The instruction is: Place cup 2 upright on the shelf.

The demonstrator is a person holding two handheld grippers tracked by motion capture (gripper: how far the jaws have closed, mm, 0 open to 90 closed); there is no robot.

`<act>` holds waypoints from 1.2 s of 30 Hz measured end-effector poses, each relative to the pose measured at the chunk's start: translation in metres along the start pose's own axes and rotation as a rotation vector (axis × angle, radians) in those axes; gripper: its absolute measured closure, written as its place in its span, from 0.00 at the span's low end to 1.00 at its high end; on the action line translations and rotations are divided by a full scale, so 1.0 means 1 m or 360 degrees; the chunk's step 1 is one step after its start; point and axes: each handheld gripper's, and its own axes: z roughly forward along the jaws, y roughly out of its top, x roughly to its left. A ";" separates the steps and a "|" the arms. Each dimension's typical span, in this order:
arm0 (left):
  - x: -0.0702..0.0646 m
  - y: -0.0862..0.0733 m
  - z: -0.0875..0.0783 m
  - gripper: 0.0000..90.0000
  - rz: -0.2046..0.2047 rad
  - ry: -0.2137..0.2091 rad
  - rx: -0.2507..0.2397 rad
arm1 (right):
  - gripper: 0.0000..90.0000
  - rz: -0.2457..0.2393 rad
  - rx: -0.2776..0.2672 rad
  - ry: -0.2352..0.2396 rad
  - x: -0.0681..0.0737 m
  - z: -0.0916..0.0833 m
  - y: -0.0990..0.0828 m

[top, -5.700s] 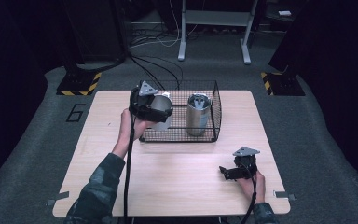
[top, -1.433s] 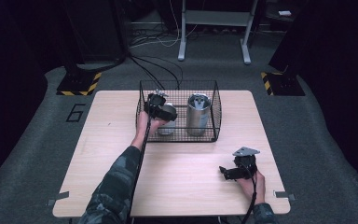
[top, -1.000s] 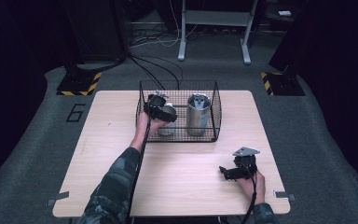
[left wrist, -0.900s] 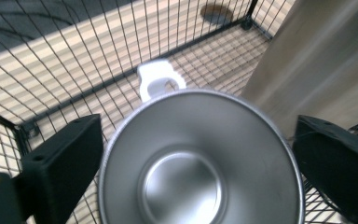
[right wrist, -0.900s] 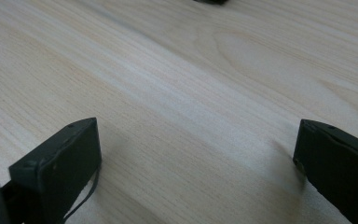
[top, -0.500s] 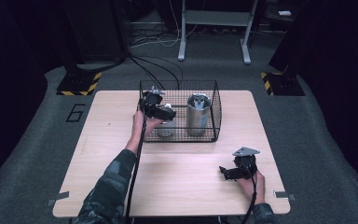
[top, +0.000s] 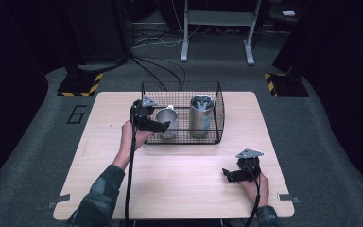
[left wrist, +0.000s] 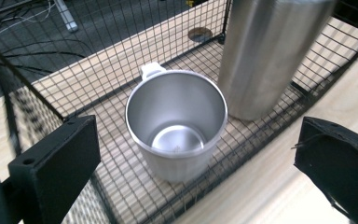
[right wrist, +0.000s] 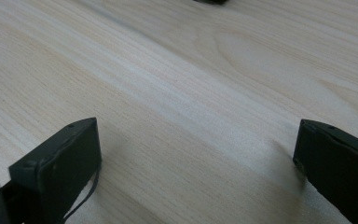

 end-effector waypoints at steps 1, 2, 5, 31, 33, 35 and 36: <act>-0.001 -0.002 -0.003 0.00 -0.0004 0.0001 -0.0015 | 0.00 -0.0001 0.0000 0.0000 0.000 0.000 0.000; -0.002 -0.005 -0.007 0.00 -0.0002 -0.0004 -0.0020 | 0.00 -0.0001 0.0000 0.0000 0.000 0.000 0.000; -0.006 -0.015 -0.019 0.00 0.0014 -0.0008 -0.0033 | 0.00 0.0008 -0.0002 0.0004 0.000 0.000 0.000; -0.030 -0.164 -0.041 0.00 -0.0042 0.0097 0.0108 | 0.00 0.0000 0.0000 -0.0001 0.000 0.000 0.000; -0.029 -0.177 -0.039 0.00 -0.0076 0.0097 0.0141 | 0.00 0.0000 0.0000 0.0000 0.000 0.000 0.000; -0.028 -0.190 -0.039 0.00 -0.0104 0.0112 0.0149 | 0.00 0.0000 0.0000 -0.0001 0.000 0.000 0.000; -0.028 -0.196 -0.038 0.00 -0.0129 0.0118 0.0143 | 0.00 0.0001 0.0000 -0.0001 0.000 0.000 0.000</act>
